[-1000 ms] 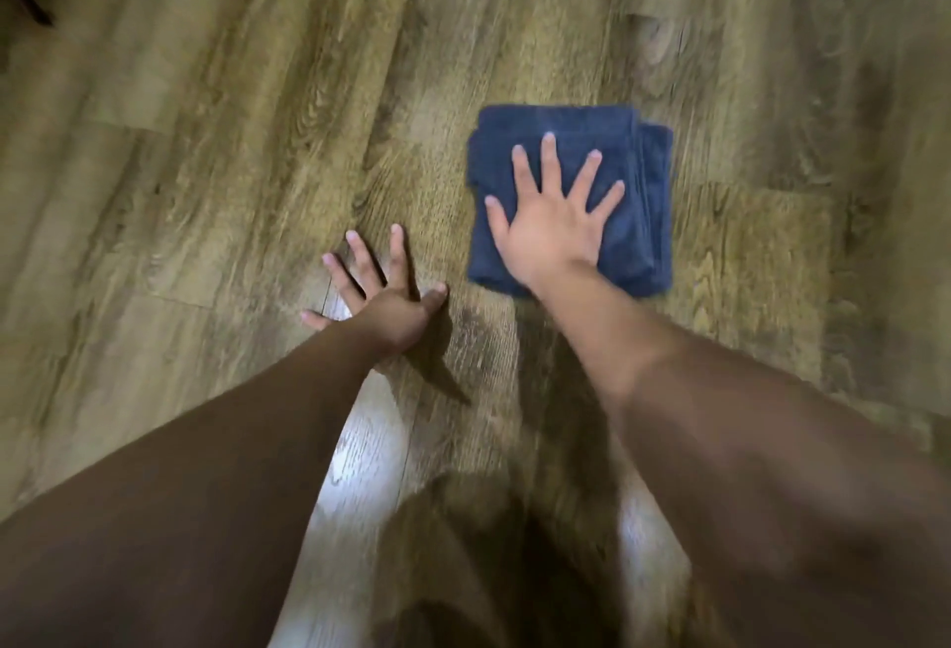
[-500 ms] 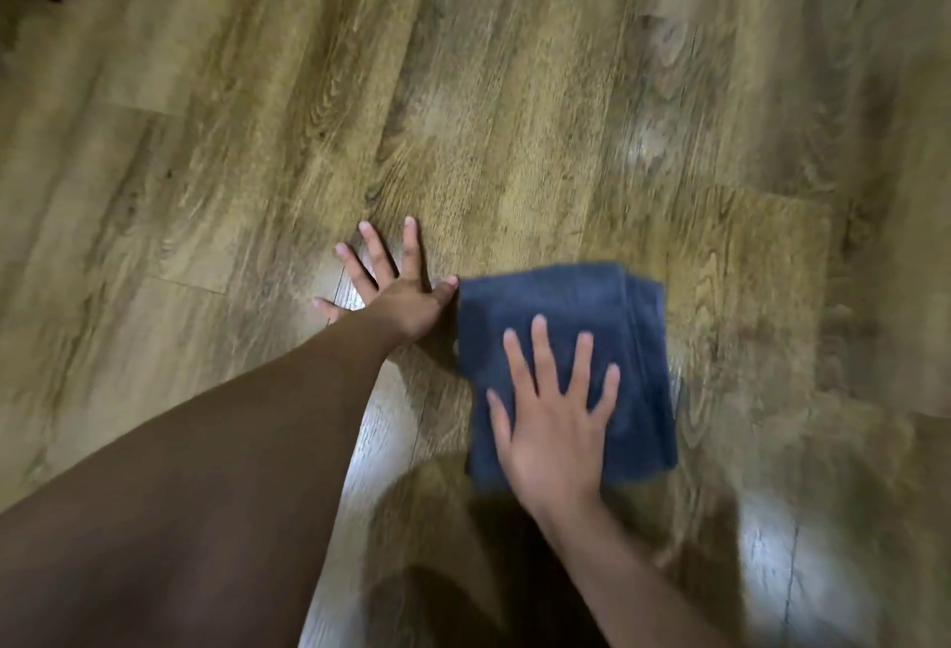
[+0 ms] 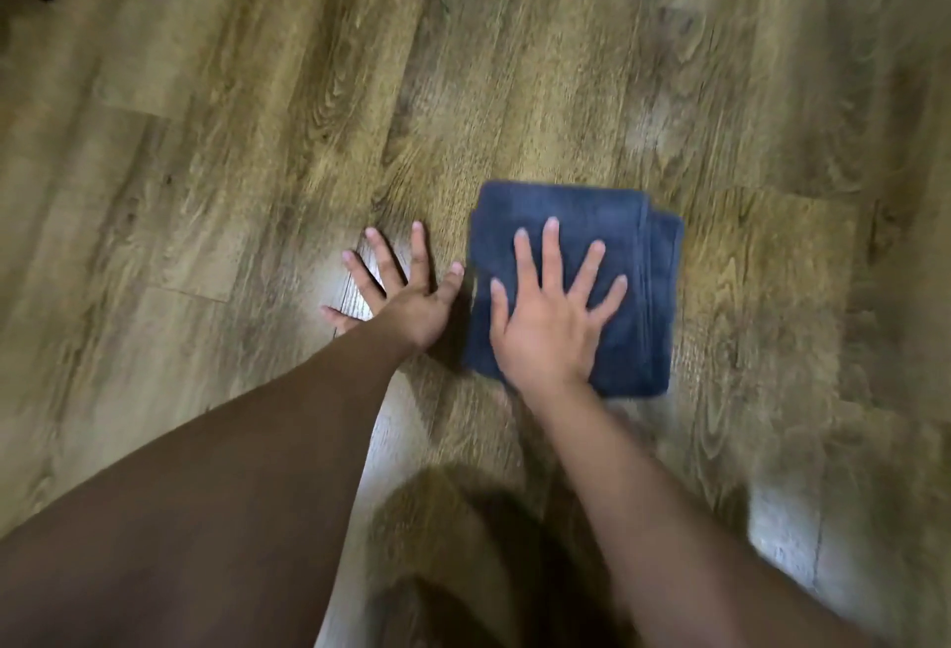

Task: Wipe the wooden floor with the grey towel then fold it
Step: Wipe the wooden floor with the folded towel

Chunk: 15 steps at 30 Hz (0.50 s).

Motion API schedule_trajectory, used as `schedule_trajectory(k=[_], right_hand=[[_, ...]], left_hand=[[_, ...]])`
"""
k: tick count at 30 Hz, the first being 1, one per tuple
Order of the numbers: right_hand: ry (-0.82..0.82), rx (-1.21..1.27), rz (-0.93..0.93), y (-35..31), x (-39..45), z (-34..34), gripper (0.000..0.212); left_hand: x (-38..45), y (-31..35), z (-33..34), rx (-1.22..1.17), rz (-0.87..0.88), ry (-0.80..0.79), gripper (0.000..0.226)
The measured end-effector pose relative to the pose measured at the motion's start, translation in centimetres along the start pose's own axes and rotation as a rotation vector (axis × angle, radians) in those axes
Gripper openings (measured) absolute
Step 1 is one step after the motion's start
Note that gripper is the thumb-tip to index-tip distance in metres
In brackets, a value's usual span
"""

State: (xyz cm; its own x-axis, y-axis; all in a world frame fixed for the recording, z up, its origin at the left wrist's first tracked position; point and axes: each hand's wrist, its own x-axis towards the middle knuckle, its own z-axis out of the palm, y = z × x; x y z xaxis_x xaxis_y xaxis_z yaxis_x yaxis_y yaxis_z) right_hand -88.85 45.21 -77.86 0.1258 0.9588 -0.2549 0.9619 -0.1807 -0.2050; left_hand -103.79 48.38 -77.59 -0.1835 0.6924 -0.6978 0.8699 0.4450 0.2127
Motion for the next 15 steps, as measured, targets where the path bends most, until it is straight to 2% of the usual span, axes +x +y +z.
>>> schedule_trajectory(k=[4,7,11,15], right_hand=[[-0.003,-0.005,-0.036,-0.9,9.8,-2.4,0.064],[-0.023,-0.022,-0.045,-1.2,12.6,-3.0,0.063],[0.038,-0.017,-0.042,-0.6,9.1,-2.2,0.06],[0.05,-0.046,-0.105,1.7,0.9,-0.9,0.06]], left_hand=[[-0.1,-0.3,0.0,0.061,0.035,-0.007,0.082],[-0.3,0.0,-0.3,0.052,0.035,-0.006,0.085],[-0.8,0.3,-0.5,0.043,0.036,-0.001,0.083],[-1.0,0.5,-0.6,0.035,0.031,0.007,0.081]])
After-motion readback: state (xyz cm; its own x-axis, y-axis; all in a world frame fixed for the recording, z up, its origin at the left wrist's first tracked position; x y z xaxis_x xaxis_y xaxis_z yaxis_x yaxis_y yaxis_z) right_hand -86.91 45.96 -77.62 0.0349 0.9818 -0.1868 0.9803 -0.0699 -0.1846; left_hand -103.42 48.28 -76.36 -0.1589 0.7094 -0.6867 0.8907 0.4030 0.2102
